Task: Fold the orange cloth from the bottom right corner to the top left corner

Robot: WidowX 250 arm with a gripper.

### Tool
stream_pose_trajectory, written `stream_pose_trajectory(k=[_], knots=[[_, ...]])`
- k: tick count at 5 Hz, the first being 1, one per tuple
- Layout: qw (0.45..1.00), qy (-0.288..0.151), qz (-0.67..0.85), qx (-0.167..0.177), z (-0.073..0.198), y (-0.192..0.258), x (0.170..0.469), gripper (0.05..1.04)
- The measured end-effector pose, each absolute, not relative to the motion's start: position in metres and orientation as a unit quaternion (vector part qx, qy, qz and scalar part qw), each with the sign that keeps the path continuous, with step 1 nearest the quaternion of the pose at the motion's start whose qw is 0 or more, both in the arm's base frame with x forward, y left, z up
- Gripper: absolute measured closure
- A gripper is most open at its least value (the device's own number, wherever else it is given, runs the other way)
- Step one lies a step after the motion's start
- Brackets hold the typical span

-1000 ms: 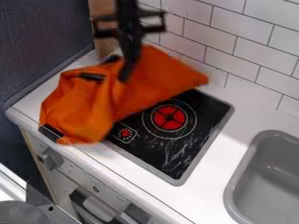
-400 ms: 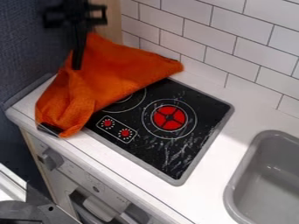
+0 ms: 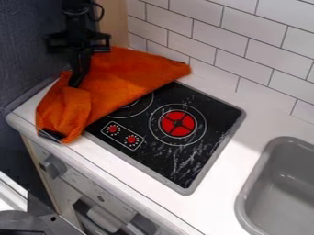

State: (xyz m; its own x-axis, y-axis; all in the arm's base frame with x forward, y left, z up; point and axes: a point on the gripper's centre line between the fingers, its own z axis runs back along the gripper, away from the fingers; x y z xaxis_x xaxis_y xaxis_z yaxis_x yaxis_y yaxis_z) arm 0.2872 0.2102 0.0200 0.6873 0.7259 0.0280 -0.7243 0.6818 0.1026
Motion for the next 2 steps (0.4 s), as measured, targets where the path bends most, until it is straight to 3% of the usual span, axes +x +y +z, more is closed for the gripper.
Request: stream_pose_trajectory(k=[1, 2], knots=[[0.916, -0.018, 0.396, 0.054, 0.035, 0.206, 0.281, 0.62], [0.911, -0.055, 0.404, 0.057, 0.06, 0.203, 0.277, 0.306]])
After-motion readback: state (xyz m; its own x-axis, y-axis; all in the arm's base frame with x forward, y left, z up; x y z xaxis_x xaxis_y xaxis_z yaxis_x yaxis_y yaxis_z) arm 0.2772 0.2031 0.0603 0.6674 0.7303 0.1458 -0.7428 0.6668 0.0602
